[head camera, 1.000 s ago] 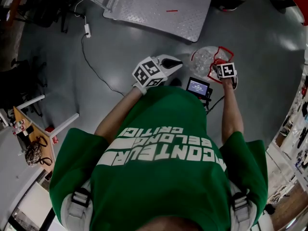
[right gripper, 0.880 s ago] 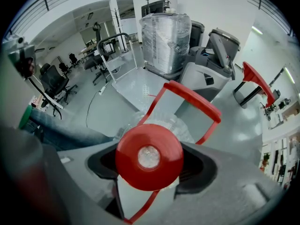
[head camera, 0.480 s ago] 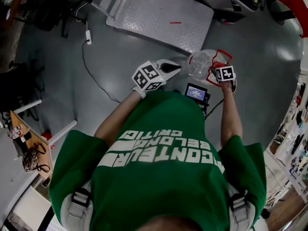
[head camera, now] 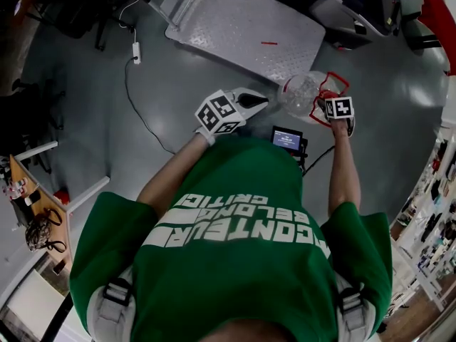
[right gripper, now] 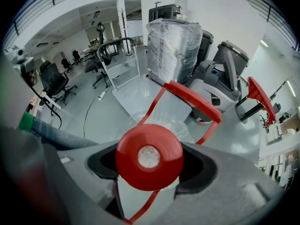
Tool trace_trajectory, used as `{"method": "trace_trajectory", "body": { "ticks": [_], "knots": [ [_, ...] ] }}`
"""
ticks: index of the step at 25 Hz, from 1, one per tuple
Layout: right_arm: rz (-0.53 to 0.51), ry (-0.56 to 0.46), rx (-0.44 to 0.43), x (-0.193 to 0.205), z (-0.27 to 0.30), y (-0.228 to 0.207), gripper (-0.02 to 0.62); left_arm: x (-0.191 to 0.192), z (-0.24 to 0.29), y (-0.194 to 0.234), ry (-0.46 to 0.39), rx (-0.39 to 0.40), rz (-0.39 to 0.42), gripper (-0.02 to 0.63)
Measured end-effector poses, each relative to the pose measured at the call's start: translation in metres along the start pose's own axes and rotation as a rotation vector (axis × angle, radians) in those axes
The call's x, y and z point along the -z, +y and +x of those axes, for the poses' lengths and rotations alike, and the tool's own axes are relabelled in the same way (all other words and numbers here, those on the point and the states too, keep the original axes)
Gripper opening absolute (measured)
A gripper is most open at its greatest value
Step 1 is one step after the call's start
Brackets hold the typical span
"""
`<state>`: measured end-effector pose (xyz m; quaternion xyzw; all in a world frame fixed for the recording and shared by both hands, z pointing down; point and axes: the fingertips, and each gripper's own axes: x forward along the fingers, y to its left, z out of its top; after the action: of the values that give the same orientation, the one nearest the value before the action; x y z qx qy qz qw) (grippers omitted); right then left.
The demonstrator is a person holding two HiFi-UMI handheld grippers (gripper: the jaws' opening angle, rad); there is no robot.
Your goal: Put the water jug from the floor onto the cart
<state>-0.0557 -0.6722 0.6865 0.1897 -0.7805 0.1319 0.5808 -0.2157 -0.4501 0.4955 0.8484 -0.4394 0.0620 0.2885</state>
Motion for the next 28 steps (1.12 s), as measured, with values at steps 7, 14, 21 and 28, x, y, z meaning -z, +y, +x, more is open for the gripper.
{"method": "trace_trajectory", "body": {
  "ticks": [7, 14, 21, 28],
  "knots": [
    [-0.056, 0.012, -0.027, -0.04, 0.018, 0.002, 0.305, 0.006, -0.006, 0.018, -0.001, -0.03, -0.038, 0.015],
    [-0.114, 0.035, -0.067, -0.076, 0.05, 0.008, 0.305, -0.006, -0.012, 0.06, -0.015, -0.1, -0.071, 0.015],
    [-0.164, 0.063, -0.108, -0.117, 0.084, 0.011, 0.305, -0.026, -0.007, 0.105, -0.021, -0.145, -0.105, 0.015],
    [-0.228, 0.062, -0.134, -0.175, 0.116, 0.002, 0.305, -0.058, 0.002, 0.151, -0.041, -0.192, -0.136, 0.015]
  ]
}}
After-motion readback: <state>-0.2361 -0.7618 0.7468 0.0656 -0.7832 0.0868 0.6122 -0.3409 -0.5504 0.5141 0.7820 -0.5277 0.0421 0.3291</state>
